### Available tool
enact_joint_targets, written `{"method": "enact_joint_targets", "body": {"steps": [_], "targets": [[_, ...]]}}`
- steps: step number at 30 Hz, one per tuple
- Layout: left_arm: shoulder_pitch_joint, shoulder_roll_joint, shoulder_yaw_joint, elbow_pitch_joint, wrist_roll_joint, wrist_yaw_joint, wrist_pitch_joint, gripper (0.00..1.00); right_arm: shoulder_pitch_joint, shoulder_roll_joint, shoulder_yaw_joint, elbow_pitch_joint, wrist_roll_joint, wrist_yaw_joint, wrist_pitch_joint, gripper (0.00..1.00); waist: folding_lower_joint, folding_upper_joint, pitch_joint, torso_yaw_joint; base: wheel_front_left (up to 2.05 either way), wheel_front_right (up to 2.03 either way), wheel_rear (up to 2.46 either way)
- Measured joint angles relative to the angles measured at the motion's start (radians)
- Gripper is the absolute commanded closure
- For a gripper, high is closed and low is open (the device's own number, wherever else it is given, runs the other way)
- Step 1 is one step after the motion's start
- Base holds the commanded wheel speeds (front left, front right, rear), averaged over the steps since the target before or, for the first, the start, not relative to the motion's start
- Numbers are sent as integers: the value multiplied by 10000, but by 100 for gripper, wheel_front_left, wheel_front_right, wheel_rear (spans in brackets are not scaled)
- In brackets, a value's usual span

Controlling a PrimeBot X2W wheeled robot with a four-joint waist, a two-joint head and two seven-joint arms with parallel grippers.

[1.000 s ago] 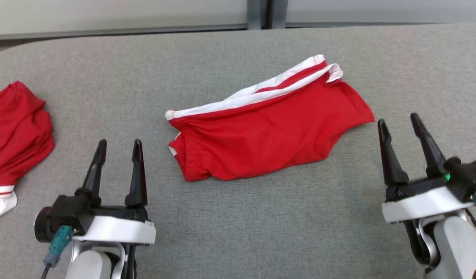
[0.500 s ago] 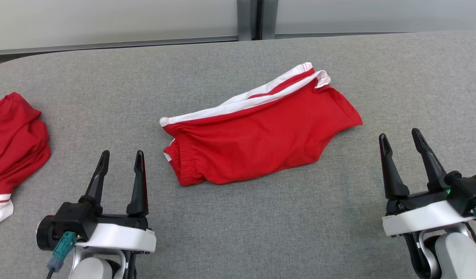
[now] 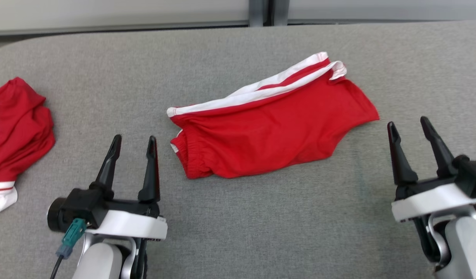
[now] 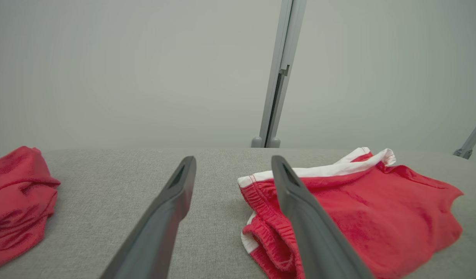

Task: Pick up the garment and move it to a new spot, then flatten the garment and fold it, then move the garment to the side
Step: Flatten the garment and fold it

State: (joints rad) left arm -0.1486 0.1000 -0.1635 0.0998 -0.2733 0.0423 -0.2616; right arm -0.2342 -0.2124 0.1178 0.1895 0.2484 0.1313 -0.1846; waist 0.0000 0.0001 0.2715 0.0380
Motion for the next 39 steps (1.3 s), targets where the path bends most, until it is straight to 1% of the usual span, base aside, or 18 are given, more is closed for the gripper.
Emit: {"method": "enact_joint_targets", "body": {"steps": [4, 9, 13, 17, 18, 19, 20, 24, 28, 34, 39], "targets": [[-457, -157, -178, -163, 40, -94, 0, 0, -850, -311, 121, 685, 150, 0, 155, 0, 0, 0, 486, 230, 0, 0, 0], [-932, -284, -328, -173, 82, -232, 0, 0, -2101, -627, 451, 2228, 410, 0, 316, 0, 0, 0, 1153, 581, 0, 0, 0], [-1191, -378, -372, -134, 96, -282, 0, 0, -2812, -662, 909, 3419, 765, -2, 495, 0, 0, -1, 1547, 851, 0, 0, 0], [-1276, -431, -349, -136, 171, -322, 0, 0, -3288, -700, 1507, 4021, 1463, -8, 784, 0, 1, 0, 1722, 989, 0, 0, 0], [-1277, -435, -330, -136, 174, -322, 0, 0, -3381, -713, 1661, 4088, 1634, -8, 821, 49, 0, 0, 1722, 978, 0, 0, 0], [-1280, -439, -307, -142, 182, -322, 0, 0, -3437, -715, 1802, 4142, 1862, -8, 838, 72, 0, 0, 1715, 961, 0, 0, 0], [-1281, -441, -290, -151, 186, -324, -2, 0, -3494, -702, 1923, 4213, 2056, -8, 890, 100, 0, 0, 1705, 938, 0, 0, 0], [-1281, -466, -236, -167, 215, -341, 0, 0, -3636, -800, 2405, 4376, 2615, -8, 811, 100, 0, 0, 1640, 830, 0, 0, 0], [-1256, -477, -150, -163, 272, -384, 0, 0, -3326, -815, 2646, 4349, 3177, -6, -10, 100, 0, 0, 1443, 678, 0, 0, 0], [-1034, -485, -82, -119, 360, -424, -2, 0, -2061, -608, 2418, 3827, 3390, -6, -604, 100, 0, 0, 1058, 424, 0, 0, 0], [-779, -481, -71, 4, 447, -497, 0, 0, -725, -232, 1743, 3287, 3304, -4, -729, 100, 0, 0, 677, 161, 0, 0, 0]]}}
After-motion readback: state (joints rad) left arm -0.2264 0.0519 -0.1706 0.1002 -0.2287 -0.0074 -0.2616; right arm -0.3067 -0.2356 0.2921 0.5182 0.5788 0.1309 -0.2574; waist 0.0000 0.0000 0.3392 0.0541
